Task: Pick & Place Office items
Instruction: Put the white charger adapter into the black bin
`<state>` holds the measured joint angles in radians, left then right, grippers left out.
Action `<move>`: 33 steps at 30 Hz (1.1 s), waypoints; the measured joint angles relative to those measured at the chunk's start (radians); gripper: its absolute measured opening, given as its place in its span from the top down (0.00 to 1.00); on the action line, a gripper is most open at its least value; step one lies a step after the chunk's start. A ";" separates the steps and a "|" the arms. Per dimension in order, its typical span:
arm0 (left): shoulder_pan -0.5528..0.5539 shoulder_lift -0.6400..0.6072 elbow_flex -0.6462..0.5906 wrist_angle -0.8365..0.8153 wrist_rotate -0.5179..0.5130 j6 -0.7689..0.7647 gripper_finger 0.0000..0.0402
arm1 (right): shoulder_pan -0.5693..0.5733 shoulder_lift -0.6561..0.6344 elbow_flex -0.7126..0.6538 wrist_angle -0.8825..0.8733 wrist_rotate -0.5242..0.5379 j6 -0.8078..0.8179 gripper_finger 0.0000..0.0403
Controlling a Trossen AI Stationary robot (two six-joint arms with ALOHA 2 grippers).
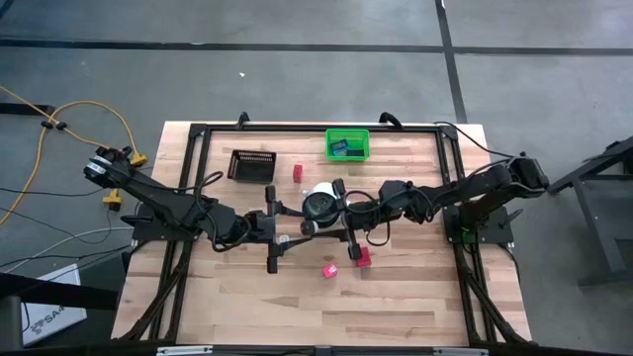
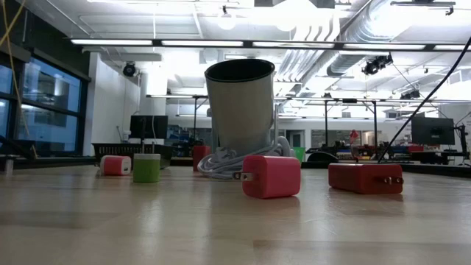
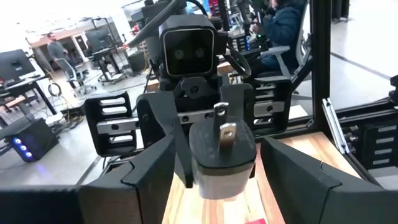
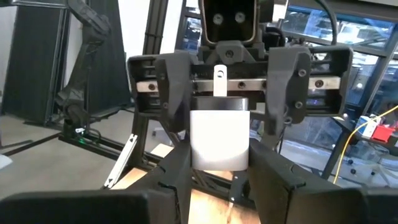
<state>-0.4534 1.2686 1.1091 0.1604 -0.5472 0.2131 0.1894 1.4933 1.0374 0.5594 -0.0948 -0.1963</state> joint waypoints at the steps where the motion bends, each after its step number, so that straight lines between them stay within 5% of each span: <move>1: 0.000 0.000 0.000 0.000 0.000 0.000 0.43 | 0.000 0.000 0.000 0.000 -0.001 0.000 0.72; 25: 0.000 0.000 0.000 0.006 0.002 0.008 0.44 | 0.000 0.000 0.000 0.007 -0.005 -0.001 0.72; 33: 0.000 0.000 0.000 0.007 0.002 0.007 0.58 | 0.000 0.000 0.000 0.007 -0.005 -0.001 0.72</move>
<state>-0.4534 1.2686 1.1091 0.1670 -0.5449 0.2199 0.1898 1.4933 1.0374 0.5663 -0.0999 -0.1968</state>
